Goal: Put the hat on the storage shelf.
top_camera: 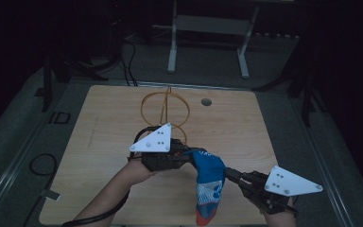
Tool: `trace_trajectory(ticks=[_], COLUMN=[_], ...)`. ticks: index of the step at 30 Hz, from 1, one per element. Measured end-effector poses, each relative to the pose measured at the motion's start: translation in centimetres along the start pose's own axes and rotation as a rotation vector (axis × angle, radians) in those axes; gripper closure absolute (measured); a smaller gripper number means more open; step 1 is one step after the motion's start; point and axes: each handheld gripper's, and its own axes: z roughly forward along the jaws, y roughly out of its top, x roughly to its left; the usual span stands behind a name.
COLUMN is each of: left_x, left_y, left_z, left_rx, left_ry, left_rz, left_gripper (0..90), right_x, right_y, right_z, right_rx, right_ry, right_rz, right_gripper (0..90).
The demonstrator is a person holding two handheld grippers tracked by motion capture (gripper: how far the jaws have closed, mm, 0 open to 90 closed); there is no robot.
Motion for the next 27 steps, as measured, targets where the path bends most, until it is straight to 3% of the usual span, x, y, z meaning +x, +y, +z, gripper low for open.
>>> trace_trajectory(ticks=[8, 16, 20, 27], left_x=[-0.4, -1.2, -1.4, -1.8], left_y=[-0.2, 0.2, 0.2, -0.2], left_z=[0.0, -0.1, -0.4, -1.1], left_rx=[0.055, 0.089, 0.11, 0.111], left_ry=[0.006, 0.01, 0.036, 0.062], left_rz=[0.028, 0.053, 0.046, 0.024], left_gripper=[86.0, 70.0, 60.5, 55.1], right_x=[-1.0, -1.5, -1.7, -1.8], right_y=[0.7, 1.9, 2.5, 3.2], right_z=[-1.1, -2.0, -2.4, -2.8], right_rx=[-0.031, -0.049, -0.059, -0.072], right_ry=[-0.041, -0.071, -0.083, -0.105], right_rz=[0.008, -0.007, -0.019, -0.032], right_gripper=[90.0, 90.0, 90.0, 90.0])
